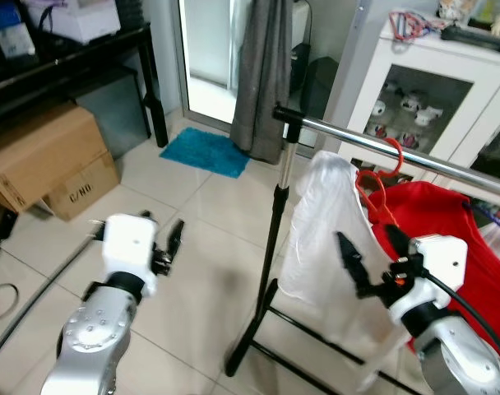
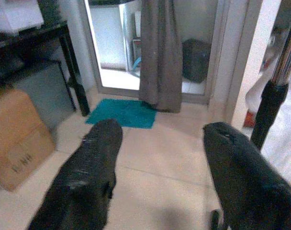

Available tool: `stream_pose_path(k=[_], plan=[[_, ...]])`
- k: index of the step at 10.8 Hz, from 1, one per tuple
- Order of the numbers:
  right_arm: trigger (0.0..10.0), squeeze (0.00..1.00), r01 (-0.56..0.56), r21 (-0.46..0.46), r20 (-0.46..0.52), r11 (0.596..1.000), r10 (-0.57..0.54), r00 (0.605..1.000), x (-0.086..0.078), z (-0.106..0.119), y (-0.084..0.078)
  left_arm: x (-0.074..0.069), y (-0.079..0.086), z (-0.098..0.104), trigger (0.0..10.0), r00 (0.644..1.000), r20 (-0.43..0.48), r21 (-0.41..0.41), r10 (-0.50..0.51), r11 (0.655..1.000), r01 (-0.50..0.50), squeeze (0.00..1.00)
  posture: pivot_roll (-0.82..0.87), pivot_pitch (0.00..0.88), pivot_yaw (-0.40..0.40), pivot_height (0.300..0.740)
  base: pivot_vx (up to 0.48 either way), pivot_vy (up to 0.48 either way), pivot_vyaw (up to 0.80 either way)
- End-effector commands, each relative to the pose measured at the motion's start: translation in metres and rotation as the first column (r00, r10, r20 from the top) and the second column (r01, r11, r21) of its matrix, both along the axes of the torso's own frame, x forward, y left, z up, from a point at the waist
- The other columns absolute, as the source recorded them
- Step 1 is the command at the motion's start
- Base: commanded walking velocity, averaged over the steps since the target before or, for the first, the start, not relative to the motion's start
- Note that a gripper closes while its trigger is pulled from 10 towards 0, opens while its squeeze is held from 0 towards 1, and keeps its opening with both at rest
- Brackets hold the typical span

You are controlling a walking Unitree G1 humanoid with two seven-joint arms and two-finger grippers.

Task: Hang hanger

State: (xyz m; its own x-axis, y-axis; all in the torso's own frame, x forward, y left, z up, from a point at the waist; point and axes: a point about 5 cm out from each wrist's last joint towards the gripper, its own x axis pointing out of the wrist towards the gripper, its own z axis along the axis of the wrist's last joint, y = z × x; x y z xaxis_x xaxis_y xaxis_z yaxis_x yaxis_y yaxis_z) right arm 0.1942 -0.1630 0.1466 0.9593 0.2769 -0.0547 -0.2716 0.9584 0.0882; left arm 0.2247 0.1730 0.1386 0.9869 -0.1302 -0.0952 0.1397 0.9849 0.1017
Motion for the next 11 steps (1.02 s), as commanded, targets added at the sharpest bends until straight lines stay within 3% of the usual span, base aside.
stream_pose_path(k=[1, 2, 4, 5, 6, 8, 9, 10, 11], plan=[[10.0, 1.00, 0.012, -0.011, 0.000, 1.000, -0.012, 1.000, 0.000, 0.000, -0.004, -0.002, -0.009, 0.004, 10.0, 0.999, -0.001, -0.039, -0.051, 0.998, 0.050, 1.00, 0.11, 0.029, -0.052, 0.740, 0.000, 0.000, 0.00], [10.0, 1.00, 0.109, -0.057, -0.001, 0.992, -0.109, 0.994, 0.005, -0.003, -0.017, 0.005, -0.025, 0.006, 10.0, 0.995, 0.038, 0.005, -0.096, 0.995, 0.096, 0.04, 0.10, 0.000, -0.034, 0.740, 0.000, 0.000, 0.00], [10.0, 1.00, 0.174, 0.000, 0.061, 0.985, -0.174, 0.983, 0.028, 0.020, -0.024, 0.026, -0.053, 0.008, 10.0, 0.974, 0.049, -0.048, -0.221, 0.974, 0.223, 0.00, 0.05, 0.000, -0.030, 0.740, 0.000, 0.000, 0.00], [10.0, 1.00, 0.204, 0.005, 0.041, 0.979, -0.204, 0.978, 0.036, 0.022, -0.026, 0.029, -0.058, 0.008, 10.0, 0.951, 0.034, -0.032, -0.306, 0.951, 0.307, 0.00, 0.05, 0.000, -0.016, 0.740, 0.000, 0.000, 0.00], [10.0, 1.00, 0.132, -0.046, -0.007, 0.990, -0.132, 0.991, 0.042, 0.020, -0.025, 0.024, -0.066, 0.009, 10.0, 0.889, 0.006, -0.029, -0.457, 0.889, 0.457, 0.00, 0.06, 0.000, -0.012, 0.740, 0.000, 0.000, 0.00], [10.0, 1.00, 0.014, -0.077, -0.060, 0.997, -0.018, 0.998, 0.055, 0.025, -0.023, 0.017, -0.072, 0.013, 10.0, 0.750, -0.017, -0.060, -0.662, 0.749, 0.660, 0.00, 0.06, 0.000, -0.032, 0.740, 0.000, 0.000, 0.00], [10.0, 1.00, 0.045, -0.125, -0.108, 0.991, -0.058, 0.992, 0.067, 0.020, -0.029, 0.015, -0.074, 0.009, 10.0, 0.676, -0.080, -0.028, -0.733, 0.679, 0.733, 0.00, 0.07, 0.000, -0.026, 0.740, 0.000, 0.000, 0.00], [10.0, 0.00, 0.066, -0.153, -0.140, 0.986, -0.088, 0.986, 0.077, 0.018, -0.035, 0.011, -0.073, 0.004, 10.0, 0.604, -0.138, -0.031, -0.785, 0.613, 0.789, 0.00, 0.07, 0.000, -0.021, 0.740, 0.000, 0.000, 0.00], [10.0, 0.00, 0.073, -0.167, -0.183, 0.983, -0.104, 0.978, 0.080, 0.016, -0.039, 0.011, -0.070, 0.002, 10.0, 0.581, -0.150, -0.036, -0.800, 0.592, 0.805, 0.00, 0.07, 0.000, -0.025, 0.740, 0.000, 0.000, 0.00]])
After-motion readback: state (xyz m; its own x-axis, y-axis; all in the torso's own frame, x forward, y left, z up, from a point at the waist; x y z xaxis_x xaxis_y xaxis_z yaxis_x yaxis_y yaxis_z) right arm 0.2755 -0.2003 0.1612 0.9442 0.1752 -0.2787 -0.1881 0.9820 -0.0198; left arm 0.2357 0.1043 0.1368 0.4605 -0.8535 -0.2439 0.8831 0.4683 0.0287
